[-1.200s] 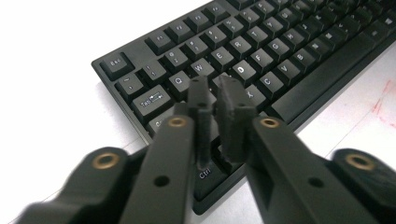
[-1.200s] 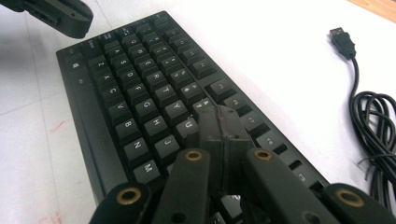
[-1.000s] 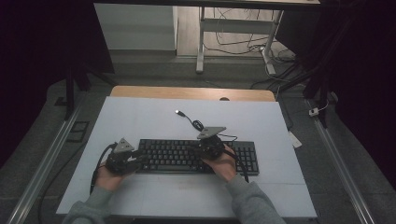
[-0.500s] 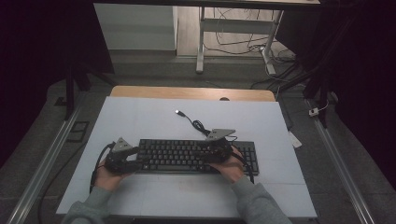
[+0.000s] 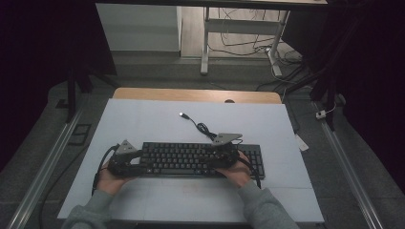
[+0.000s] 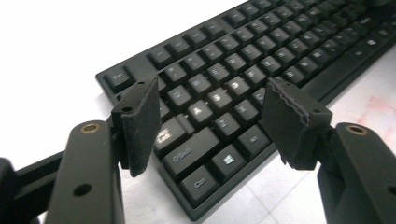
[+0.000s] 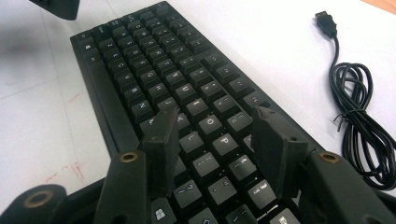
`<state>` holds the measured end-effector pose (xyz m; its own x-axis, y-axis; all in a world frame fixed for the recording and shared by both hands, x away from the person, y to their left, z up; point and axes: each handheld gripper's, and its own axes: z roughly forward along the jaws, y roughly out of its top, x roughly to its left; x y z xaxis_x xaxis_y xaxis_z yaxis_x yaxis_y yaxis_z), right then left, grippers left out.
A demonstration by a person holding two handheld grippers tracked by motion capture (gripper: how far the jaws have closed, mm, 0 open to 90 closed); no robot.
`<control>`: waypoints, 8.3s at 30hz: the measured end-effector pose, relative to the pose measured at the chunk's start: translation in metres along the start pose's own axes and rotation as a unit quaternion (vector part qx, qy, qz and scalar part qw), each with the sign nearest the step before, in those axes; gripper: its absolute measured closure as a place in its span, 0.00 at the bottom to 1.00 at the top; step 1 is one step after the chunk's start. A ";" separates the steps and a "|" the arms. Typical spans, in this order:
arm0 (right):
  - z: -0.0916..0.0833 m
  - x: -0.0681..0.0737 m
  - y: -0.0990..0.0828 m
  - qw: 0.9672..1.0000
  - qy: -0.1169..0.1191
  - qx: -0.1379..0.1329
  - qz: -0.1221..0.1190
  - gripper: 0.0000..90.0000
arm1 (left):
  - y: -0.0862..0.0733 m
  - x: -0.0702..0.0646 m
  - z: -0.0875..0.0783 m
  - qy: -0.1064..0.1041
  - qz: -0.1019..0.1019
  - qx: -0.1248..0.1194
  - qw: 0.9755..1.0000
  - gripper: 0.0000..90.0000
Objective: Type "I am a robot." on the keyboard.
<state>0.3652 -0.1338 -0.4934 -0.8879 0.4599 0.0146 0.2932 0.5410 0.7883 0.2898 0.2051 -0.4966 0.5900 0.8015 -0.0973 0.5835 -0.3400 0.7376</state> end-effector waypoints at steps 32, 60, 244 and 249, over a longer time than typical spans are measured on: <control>-0.007 -0.005 -0.008 1.000 -0.014 0.003 0.006 0.58 | 0.028 -0.041 0.039 -0.100 0.097 0.060 0.989 0.63; -0.004 -0.005 -0.010 1.000 -0.016 0.011 0.004 0.57 | 0.023 -0.050 0.058 -0.098 0.114 0.097 0.984 0.99; -0.024 0.004 -0.006 0.999 0.003 -0.030 0.011 0.56 | 0.025 -0.003 0.001 -0.026 0.005 -0.010 1.000 0.36; -0.019 0.007 -0.001 0.999 0.006 -0.029 0.013 0.56 | 0.025 -0.004 0.002 -0.026 0.005 -0.009 1.000 0.36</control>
<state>0.3520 -0.1448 -0.4821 -0.8848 0.4640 0.0427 0.2951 0.4871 0.8220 0.3032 0.1927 -0.4794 0.6244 0.7713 -0.1233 0.5672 -0.3392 0.7505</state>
